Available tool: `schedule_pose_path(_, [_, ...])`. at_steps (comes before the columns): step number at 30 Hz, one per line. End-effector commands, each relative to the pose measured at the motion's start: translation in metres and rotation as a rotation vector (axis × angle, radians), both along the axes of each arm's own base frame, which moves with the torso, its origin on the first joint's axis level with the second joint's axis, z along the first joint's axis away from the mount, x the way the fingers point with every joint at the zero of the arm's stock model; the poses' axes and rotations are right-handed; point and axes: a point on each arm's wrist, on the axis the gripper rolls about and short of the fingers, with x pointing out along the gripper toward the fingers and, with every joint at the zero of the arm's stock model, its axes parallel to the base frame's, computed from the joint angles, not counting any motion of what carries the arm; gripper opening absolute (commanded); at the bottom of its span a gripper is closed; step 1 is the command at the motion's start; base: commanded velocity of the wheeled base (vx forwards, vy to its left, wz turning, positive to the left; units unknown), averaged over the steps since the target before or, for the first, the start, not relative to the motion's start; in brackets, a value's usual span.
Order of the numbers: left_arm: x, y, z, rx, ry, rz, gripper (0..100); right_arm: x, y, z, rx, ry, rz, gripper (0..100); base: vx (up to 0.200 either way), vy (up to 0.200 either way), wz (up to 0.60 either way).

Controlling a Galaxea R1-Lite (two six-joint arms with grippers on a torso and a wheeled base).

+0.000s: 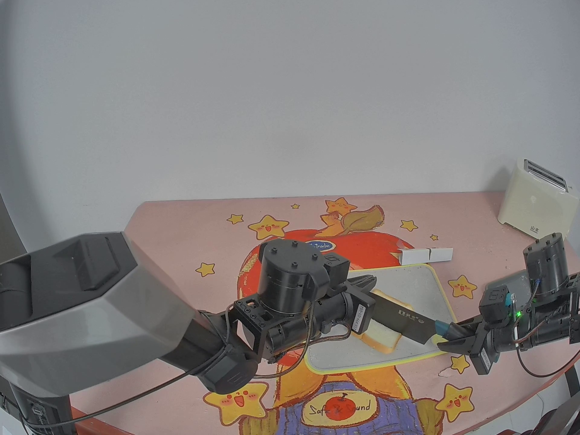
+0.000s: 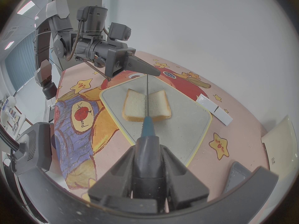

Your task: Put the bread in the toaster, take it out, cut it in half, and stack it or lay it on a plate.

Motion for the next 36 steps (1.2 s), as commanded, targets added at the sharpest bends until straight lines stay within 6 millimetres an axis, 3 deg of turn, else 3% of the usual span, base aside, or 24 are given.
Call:
schedule_pose_path(1, [0.0005, -0.0004, -0.0006, 0.001, 0.002, -0.001, 0, -0.0007, -0.0003, -0.0018, -0.003, 0.007, 0.000, 0, 0.000, 0.000, 0.00])
schedule_pose_path(16, [0.0001, 0.0001, -0.0055, 0.013, 0.012, 0.001, 0, 0.0037, 0.0014, 0.0039, 0.007, -0.016, -0.001, 0, 0.000, 0.000, 0.00])
schedule_pose_path(29, [0.0006, -0.0005, 0.0029, -0.007, -0.006, 0.001, 0, -0.0017, -0.0017, -0.0049, -0.009, 0.019, -0.005, 0, 0.000, 0.000, 0.00])
schedule_pose_path(36, [-0.0004, 0.0007, -0.0062, 0.012, 0.010, 0.002, 0, 0.0049, 0.0012, 0.0047, 0.008, -0.019, -0.005, 0, 0.000, 0.000, 0.00])
